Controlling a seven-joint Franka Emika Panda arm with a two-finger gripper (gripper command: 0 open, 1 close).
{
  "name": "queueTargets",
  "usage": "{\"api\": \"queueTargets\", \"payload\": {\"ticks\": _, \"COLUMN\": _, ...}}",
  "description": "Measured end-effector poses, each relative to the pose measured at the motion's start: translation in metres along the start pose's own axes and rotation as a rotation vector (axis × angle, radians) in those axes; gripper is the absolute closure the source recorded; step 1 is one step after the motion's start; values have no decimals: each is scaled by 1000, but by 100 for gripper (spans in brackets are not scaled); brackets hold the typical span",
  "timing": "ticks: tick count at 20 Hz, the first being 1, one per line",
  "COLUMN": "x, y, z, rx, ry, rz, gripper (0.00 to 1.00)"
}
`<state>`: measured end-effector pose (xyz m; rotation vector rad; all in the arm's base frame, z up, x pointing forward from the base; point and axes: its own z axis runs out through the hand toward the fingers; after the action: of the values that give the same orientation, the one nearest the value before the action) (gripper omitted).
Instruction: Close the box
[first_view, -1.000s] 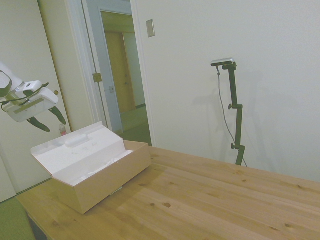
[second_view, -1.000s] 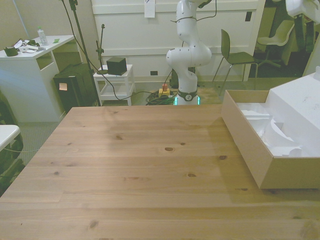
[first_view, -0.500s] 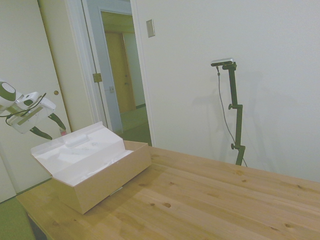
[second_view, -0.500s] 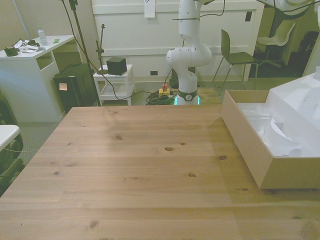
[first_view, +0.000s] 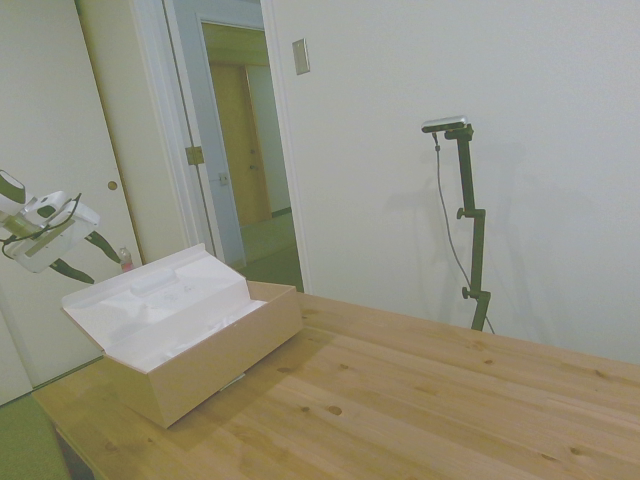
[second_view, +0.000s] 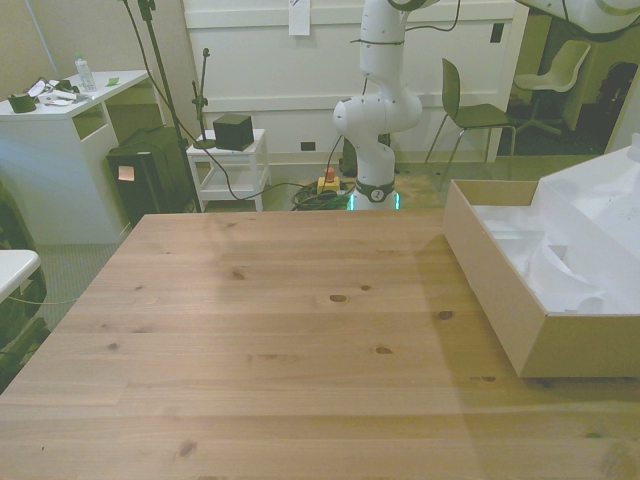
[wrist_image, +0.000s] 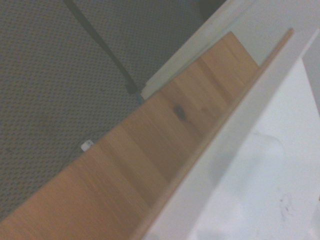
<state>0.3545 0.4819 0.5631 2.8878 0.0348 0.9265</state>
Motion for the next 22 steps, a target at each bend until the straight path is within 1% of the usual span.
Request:
{"api": "queueTargets", "payload": {"ticks": 3, "x": 8, "y": -11, "z": -7, "rx": 11, "ry": -20, "rz": 6, "gripper": 0}}
{"api": "queueTargets", "payload": {"ticks": 4, "x": 10, "y": -14, "z": -3, "rx": 9, "ry": -31, "rz": 6, "gripper": 0}}
{"api": "queueTargets", "payload": {"ticks": 6, "x": 10, "y": -23, "z": 16, "rx": -3, "ry": -51, "rz": -6, "gripper": 0}}
{"api": "queueTargets", "payload": {"ticks": 8, "x": 6, "y": -35, "z": 38, "rx": -22, "ry": -57, "rz": -26, "gripper": 0}}
{"api": "queueTargets", "payload": {"ticks": 10, "x": -1, "y": -49, "z": 53, "rx": -41, "ry": -60, "rz": -40, "gripper": 0}}
{"api": "queueTargets", "payload": {"ticks": 12, "x": -7, "y": -60, "z": 59, "rx": -55, "ry": -61, "rz": -36, "gripper": 0}}
{"api": "queueTargets", "payload": {"ticks": 14, "x": -8, "y": -62, "z": 56, "rx": -80, "ry": -52, "rz": -3, "gripper": 0}}
{"api": "queueTargets", "payload": {"ticks": 16, "x": -4, "y": -54, "z": 45, "rx": -124, "ry": -34, "rz": 40, "gripper": 0}}
{"api": "queueTargets", "payload": {"ticks": 18, "x": 6, "y": -35, "z": 28, "rx": -166, "ry": -6, "rz": 92, "gripper": 0}}
{"api": "queueTargets", "payload": {"ticks": 20, "x": 17, "y": -6, "z": 11, "rx": -212, "ry": 25, "rz": 140, "gripper": 0}}
{"api": "queueTargets", "payload": {"ticks": 22, "x": 31, "y": 39, "z": 3, "rx": -284, "ry": 44, "rz": 195, "gripper": 0}}
